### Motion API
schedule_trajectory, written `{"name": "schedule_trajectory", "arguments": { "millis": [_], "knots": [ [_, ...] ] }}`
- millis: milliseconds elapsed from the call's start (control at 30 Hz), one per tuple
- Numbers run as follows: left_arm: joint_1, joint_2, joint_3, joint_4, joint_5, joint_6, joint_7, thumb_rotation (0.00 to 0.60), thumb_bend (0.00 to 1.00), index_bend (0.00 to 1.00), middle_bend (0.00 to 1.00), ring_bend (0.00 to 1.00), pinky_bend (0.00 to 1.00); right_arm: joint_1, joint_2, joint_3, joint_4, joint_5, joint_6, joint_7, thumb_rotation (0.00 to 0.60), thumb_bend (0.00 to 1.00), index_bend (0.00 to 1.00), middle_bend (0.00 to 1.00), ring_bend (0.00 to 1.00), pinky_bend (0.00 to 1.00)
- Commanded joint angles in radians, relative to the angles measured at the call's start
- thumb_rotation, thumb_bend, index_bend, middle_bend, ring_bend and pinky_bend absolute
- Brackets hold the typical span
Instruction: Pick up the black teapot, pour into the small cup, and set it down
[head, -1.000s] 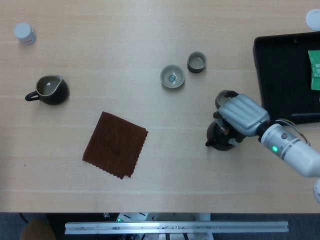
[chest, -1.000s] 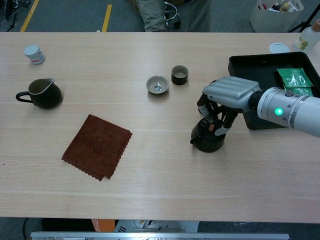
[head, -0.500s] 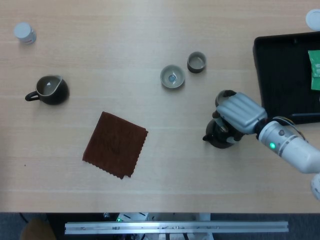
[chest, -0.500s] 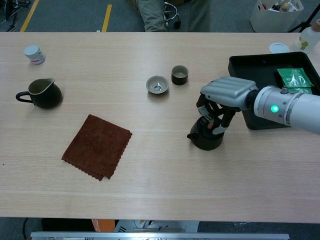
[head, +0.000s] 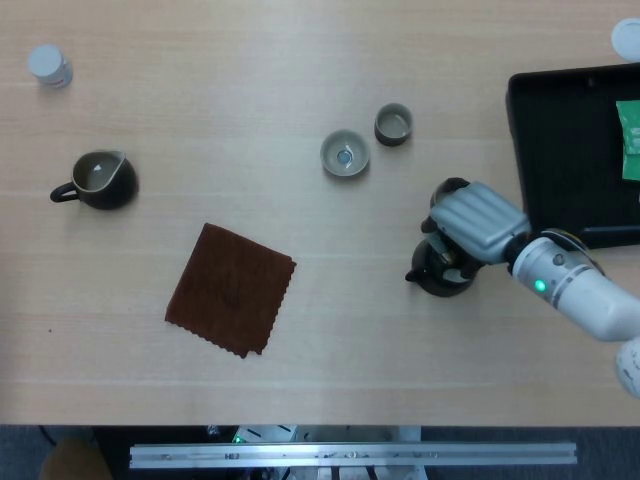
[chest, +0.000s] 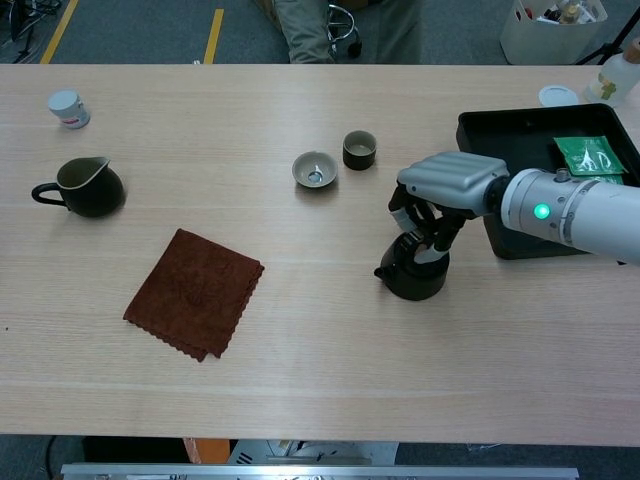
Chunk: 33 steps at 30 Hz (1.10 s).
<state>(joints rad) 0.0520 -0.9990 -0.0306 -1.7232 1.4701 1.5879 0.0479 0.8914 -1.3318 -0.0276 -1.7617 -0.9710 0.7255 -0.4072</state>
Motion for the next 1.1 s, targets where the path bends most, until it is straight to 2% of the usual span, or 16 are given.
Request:
{"name": "schedule_trajectory", "arguments": {
  "millis": [33, 233, 400, 567, 767, 1100],
  "knots": [
    [0.001, 0.001, 0.0, 0.0, 0.0, 0.002, -0.001, 0.6, 0.39, 0.15, 0.2, 0.18, 0.19, 0.003, -0.002, -0.001, 0.001, -0.005, 0.0, -0.002, 0.556, 0.12, 0.67, 0.7, 0.57, 0.17],
    [0.005, 0.005, 0.0, 0.0, 0.0, 0.008, -0.004, 0.6, 0.39, 0.15, 0.2, 0.18, 0.19, 0.014, -0.001, -0.008, -0.005, 0.01, -0.003, -0.019, 0.543, 0.09, 0.71, 0.7, 0.57, 0.18],
    [0.008, 0.003, 0.003, 0.003, 0.001, 0.009, -0.007, 0.6, 0.39, 0.15, 0.2, 0.18, 0.19, 0.025, -0.004, -0.012, -0.01, 0.034, 0.002, -0.036, 0.542, 0.17, 0.71, 0.7, 0.57, 0.18],
    [0.008, 0.005, 0.001, 0.003, 0.0, 0.01, -0.008, 0.6, 0.39, 0.15, 0.2, 0.18, 0.19, 0.035, -0.006, -0.016, -0.013, 0.051, -0.001, -0.045, 0.541, 0.29, 0.71, 0.7, 0.57, 0.18],
    [0.01, 0.004, 0.002, 0.006, -0.001, 0.01, -0.009, 0.6, 0.39, 0.15, 0.2, 0.18, 0.19, 0.05, 0.001, -0.011, -0.016, 0.084, -0.018, -0.032, 0.541, 0.31, 0.74, 0.72, 0.59, 0.17],
    [0.011, 0.002, 0.001, 0.01, -0.005, 0.008, -0.011, 0.6, 0.39, 0.15, 0.2, 0.18, 0.19, 0.098, 0.053, 0.019, -0.022, 0.175, -0.158, 0.094, 0.542, 0.32, 0.78, 0.76, 0.63, 0.17]
  ]
}}
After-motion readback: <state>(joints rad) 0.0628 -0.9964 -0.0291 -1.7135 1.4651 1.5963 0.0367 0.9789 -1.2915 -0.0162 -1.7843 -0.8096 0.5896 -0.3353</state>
